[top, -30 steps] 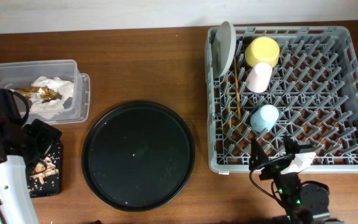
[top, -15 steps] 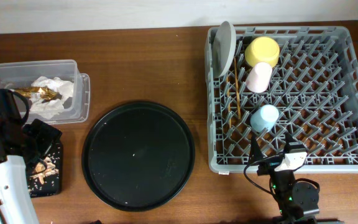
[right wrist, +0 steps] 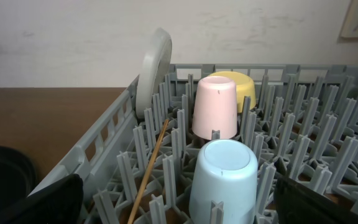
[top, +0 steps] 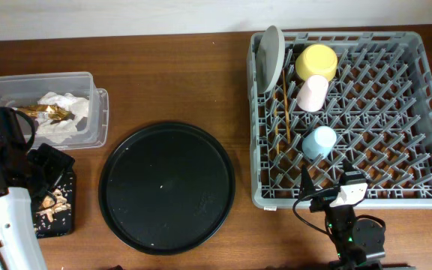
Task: Sort waste into correct bins and load items into the dishwasher rack
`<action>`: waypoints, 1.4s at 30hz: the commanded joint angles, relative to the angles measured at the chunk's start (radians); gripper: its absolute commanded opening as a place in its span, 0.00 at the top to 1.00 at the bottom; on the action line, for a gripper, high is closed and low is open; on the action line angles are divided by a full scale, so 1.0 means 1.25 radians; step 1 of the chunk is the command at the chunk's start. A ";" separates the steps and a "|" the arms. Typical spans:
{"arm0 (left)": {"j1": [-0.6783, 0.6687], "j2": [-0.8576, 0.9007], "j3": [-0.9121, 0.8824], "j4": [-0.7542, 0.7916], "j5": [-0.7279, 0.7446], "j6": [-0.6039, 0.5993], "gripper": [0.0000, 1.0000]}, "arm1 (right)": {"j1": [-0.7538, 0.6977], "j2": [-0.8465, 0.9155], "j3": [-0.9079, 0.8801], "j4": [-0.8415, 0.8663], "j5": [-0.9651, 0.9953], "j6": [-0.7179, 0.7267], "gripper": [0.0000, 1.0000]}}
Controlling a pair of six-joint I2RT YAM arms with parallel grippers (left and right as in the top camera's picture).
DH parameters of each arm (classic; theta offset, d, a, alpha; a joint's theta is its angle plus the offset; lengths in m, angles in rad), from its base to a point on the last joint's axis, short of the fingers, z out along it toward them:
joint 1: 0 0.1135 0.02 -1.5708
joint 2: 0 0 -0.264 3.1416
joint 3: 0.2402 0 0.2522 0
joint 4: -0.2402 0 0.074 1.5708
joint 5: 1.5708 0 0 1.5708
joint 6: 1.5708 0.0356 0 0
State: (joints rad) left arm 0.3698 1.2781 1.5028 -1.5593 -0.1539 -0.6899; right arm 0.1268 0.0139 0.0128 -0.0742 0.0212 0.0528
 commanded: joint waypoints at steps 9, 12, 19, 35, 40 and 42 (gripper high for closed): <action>-0.026 -0.024 -0.070 -0.023 -0.004 -0.004 0.01 | -0.002 -0.008 -0.006 -0.004 -0.007 0.000 0.02; -0.119 -0.157 -0.320 0.264 0.041 0.105 0.01 | -0.002 -0.008 -0.006 -0.004 -0.007 0.000 0.01; -0.220 -0.559 -0.898 0.781 0.087 0.150 0.01 | -0.002 -0.008 -0.006 -0.004 -0.007 0.000 0.02; -0.310 -1.019 -1.195 1.179 0.121 0.464 0.01 | -0.002 -0.008 -0.006 -0.004 -0.007 0.000 0.02; -0.311 -1.019 -1.195 1.178 0.121 0.568 0.01 | -0.002 -0.008 -0.006 -0.004 -0.007 0.000 0.02; -0.311 -1.019 -1.195 1.178 0.117 0.572 0.01 | -0.002 -0.008 -0.006 -0.004 -0.007 0.000 0.02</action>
State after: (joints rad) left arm -0.0151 0.0139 0.0166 -0.0853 -0.0071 -0.0326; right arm 0.1268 0.0109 0.0128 -0.0746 0.0139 0.0521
